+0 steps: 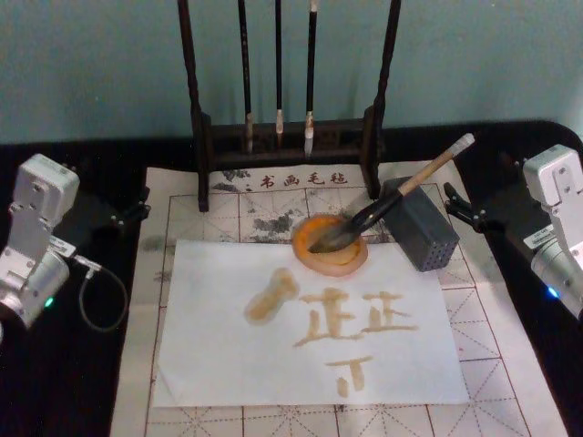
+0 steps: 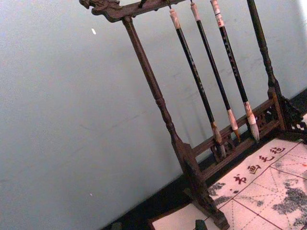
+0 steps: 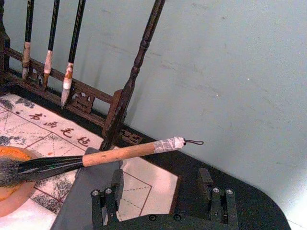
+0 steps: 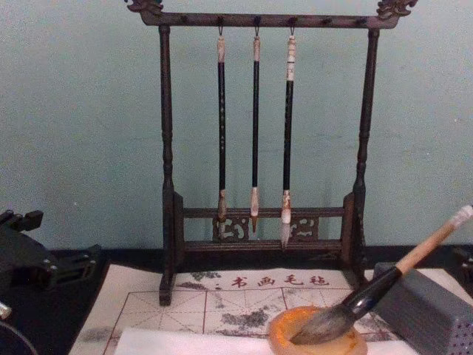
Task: Pick up the brush from the inkstone, write on the paper, then place the brush back to its original position.
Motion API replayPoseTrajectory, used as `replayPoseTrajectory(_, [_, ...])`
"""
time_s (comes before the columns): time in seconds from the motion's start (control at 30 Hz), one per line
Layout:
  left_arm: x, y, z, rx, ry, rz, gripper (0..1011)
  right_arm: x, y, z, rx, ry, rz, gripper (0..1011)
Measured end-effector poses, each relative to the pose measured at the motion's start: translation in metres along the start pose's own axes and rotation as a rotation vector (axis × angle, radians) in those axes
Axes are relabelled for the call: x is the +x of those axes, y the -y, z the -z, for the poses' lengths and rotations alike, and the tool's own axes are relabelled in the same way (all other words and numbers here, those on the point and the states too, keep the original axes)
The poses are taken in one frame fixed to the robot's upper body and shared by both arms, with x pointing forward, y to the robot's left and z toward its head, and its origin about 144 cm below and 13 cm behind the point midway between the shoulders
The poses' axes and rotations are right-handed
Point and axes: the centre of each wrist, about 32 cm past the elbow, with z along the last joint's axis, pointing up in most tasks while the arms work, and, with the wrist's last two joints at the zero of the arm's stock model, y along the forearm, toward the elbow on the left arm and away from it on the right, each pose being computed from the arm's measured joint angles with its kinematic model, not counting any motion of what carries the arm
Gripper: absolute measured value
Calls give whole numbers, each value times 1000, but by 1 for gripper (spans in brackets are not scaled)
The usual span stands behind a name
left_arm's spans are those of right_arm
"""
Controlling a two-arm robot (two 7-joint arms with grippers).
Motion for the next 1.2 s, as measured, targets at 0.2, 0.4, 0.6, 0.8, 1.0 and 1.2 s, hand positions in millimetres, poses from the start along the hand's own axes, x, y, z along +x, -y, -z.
replayPoseTrajectory(0.2, [0, 0, 0, 0, 0, 0, 1001, 0, 0, 0, 0, 1, 0, 1000])
replayPoseTrajectory(0.4, [0, 0, 0, 0, 0, 0, 1001, 0, 0, 0, 0, 1, 0, 1000])
replayPoseTrajectory(0.6, [0, 0, 0, 0, 0, 0, 1001, 0, 0, 0, 0, 1, 0, 1000])
replayPoseTrajectory(0.8, [0, 0, 0, 0, 0, 0, 1001, 0, 0, 0, 0, 1, 0, 1000])
replayPoseTrajectory(1.0, [0, 0, 0, 0, 0, 0, 1001, 0, 0, 0, 0, 1, 0, 1000])
replayPoseTrajectory(1.2, [0, 0, 0, 0, 0, 0, 1001, 0, 0, 0, 0, 1, 0, 1000])
